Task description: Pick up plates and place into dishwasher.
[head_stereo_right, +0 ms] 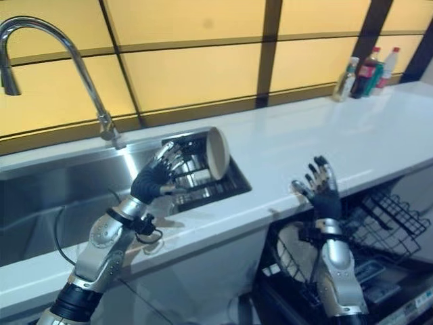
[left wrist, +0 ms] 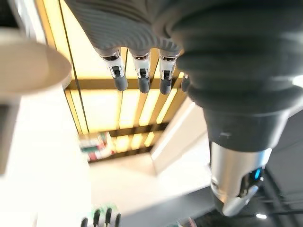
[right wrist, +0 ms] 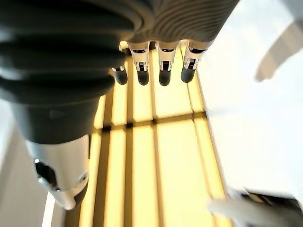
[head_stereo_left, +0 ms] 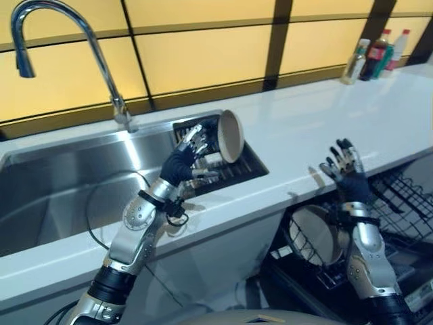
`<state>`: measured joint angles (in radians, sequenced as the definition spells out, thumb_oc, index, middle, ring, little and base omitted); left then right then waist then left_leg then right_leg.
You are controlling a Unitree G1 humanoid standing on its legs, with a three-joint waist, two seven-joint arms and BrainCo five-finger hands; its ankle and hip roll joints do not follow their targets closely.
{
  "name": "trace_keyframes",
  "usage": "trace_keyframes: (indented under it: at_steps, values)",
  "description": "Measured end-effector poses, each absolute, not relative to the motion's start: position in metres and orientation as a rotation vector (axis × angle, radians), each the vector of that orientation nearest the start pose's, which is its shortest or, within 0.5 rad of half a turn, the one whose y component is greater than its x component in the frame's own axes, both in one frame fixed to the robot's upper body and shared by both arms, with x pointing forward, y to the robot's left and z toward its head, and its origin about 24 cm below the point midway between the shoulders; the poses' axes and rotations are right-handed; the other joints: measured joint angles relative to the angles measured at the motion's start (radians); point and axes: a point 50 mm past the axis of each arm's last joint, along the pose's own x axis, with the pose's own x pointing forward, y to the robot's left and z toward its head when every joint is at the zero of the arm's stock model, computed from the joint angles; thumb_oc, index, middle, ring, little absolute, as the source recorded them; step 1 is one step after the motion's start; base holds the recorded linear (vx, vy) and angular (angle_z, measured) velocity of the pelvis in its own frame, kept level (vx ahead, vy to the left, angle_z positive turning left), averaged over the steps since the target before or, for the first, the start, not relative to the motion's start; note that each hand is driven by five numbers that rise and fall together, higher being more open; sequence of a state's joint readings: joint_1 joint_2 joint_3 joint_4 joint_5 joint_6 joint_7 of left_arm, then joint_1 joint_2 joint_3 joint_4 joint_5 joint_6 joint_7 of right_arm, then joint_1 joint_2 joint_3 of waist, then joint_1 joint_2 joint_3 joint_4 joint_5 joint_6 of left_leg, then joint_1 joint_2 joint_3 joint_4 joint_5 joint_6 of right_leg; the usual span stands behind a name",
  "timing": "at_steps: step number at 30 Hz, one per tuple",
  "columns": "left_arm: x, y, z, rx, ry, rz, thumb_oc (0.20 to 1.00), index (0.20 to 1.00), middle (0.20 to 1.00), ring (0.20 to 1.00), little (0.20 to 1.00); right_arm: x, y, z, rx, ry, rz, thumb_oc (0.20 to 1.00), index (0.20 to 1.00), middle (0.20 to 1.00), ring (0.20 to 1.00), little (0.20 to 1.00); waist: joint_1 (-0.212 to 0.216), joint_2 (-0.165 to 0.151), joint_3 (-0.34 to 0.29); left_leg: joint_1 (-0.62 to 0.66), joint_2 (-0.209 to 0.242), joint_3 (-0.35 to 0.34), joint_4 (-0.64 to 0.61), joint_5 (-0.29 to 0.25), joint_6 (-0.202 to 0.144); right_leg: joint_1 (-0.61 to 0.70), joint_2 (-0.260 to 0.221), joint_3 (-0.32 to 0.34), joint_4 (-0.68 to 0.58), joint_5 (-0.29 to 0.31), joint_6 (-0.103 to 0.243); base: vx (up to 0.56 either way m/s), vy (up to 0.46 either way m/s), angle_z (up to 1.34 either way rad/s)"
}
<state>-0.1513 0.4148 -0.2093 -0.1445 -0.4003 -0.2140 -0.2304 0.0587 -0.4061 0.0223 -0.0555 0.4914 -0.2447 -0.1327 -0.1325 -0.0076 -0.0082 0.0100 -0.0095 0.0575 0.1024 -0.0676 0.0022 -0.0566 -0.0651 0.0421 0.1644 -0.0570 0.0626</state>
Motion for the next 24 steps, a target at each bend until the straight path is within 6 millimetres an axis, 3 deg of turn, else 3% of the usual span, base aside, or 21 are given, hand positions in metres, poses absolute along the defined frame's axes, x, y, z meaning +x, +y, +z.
trace_keyframes:
  at_steps: [5,11,17,24]
  values:
    - [0.264,0.150,0.126,0.113,-0.407,-0.454,1.000,1.000,1.000,1.000,1.000,0.241,-0.230,0.083,-0.010,-0.221,-0.111,1.000,1.000,1.000,1.000,1.000,0.021,-0.005,0.010,0.007,0.005,-0.008,-0.011,0.010,-0.004,0.009,0.007,0.001,-0.014,0.003,-0.003,0.02,-0.042,0.04]
    - [0.273,0.162,0.116,0.165,-0.379,-0.335,1.000,1.000,1.000,1.000,1.000,0.243,-0.231,0.087,-0.029,-0.234,-0.115,1.000,1.000,1.000,1.000,1.000,0.013,-0.007,0.055,-0.021,0.015,-0.007,-0.025,0.029,-0.013,-0.025,0.016,0.000,-0.013,0.011,-0.011,-0.04,-0.017,0.00]
    - [0.267,0.177,0.117,0.046,-0.410,-0.277,1.000,1.000,1.000,1.000,1.000,0.242,-0.229,0.085,-0.051,-0.228,-0.078,1.000,1.000,1.000,1.000,1.000,0.006,0.005,0.078,-0.003,0.026,-0.004,-0.041,0.037,-0.022,-0.007,0.028,-0.006,-0.023,0.015,-0.021,-0.01,0.039,0.00]
    - [0.270,0.169,0.126,0.017,-0.464,-0.319,1.000,1.000,1.000,1.000,1.000,0.242,-0.229,0.083,-0.017,-0.232,-0.082,1.000,1.000,1.000,1.000,1.000,-0.018,0.019,0.094,0.006,0.007,-0.010,-0.061,0.050,-0.008,0.021,0.001,-0.076,0.005,-0.017,-0.012,-0.01,0.162,0.31]
